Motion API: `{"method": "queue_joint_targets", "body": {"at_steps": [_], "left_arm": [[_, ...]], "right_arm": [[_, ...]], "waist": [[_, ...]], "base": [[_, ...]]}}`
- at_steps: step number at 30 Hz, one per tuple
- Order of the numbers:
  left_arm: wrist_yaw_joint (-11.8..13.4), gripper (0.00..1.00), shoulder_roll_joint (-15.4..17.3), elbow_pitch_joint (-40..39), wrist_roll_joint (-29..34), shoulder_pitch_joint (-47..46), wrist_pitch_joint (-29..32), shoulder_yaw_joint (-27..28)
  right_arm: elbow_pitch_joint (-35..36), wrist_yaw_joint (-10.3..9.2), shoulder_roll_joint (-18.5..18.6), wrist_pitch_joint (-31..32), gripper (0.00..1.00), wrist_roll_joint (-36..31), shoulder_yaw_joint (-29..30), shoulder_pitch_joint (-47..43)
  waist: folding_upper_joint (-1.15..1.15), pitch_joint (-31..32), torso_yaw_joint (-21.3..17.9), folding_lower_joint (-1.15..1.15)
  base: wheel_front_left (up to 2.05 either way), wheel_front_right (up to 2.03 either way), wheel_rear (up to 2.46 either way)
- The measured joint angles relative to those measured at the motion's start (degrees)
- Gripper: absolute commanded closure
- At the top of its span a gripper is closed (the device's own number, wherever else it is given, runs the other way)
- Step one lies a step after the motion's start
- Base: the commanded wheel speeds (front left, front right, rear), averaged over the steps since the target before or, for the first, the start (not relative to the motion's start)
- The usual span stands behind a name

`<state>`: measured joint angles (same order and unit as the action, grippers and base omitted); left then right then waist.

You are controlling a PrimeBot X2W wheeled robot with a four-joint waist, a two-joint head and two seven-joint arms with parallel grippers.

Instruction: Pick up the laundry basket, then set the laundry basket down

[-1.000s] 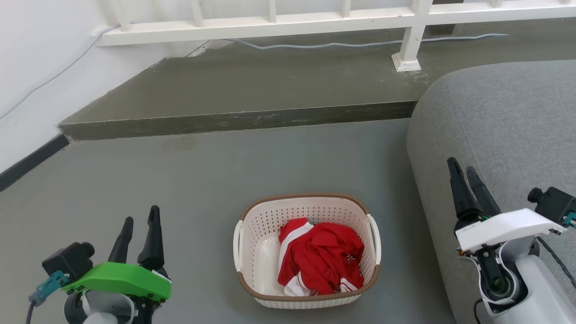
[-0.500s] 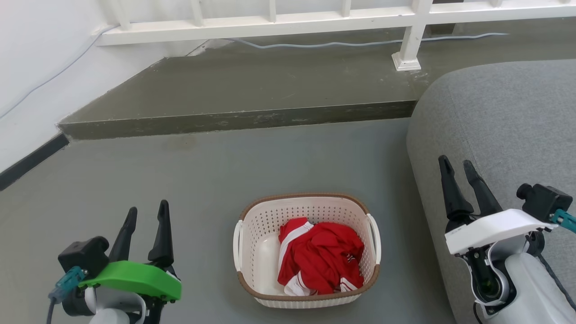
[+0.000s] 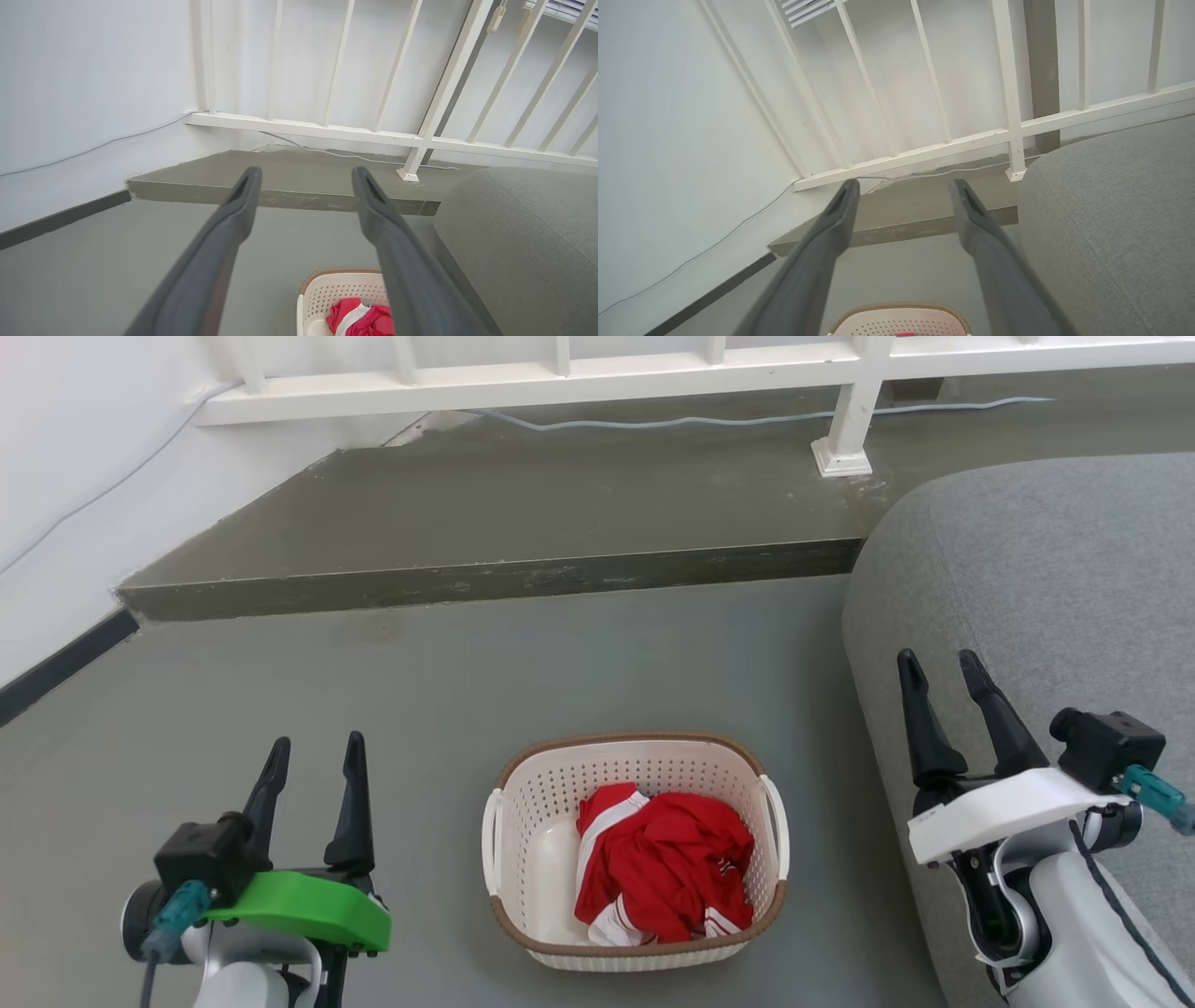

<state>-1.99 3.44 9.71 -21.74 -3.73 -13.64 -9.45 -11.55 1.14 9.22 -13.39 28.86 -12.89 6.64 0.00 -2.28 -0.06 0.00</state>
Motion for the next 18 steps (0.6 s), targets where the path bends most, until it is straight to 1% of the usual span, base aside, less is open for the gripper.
{"method": "queue_joint_targets", "body": {"at_steps": [5, 18], "left_arm": [[0.0, 0.00, -0.2, -0.6, 3.7, -0.2, -0.6, -0.1], [0.0, 0.00, -0.5, -0.6, 4.5, -0.2, -0.6, 0.3]], "right_arm": [[0.0, -0.19, -0.1, -0.9, 0.00, -3.5, -0.2, 0.0], [-0.2, 0.08, -0.8, -0.9, 0.00, -4.5, 0.5, 0.0]], "waist": [[0.00, -0.3, 0.0, 0.00], [0.00, -0.5, 0.0, 0.00]], "base": [[0.00, 0.00, 0.00], [0.00, 0.00, 0.00]]}}
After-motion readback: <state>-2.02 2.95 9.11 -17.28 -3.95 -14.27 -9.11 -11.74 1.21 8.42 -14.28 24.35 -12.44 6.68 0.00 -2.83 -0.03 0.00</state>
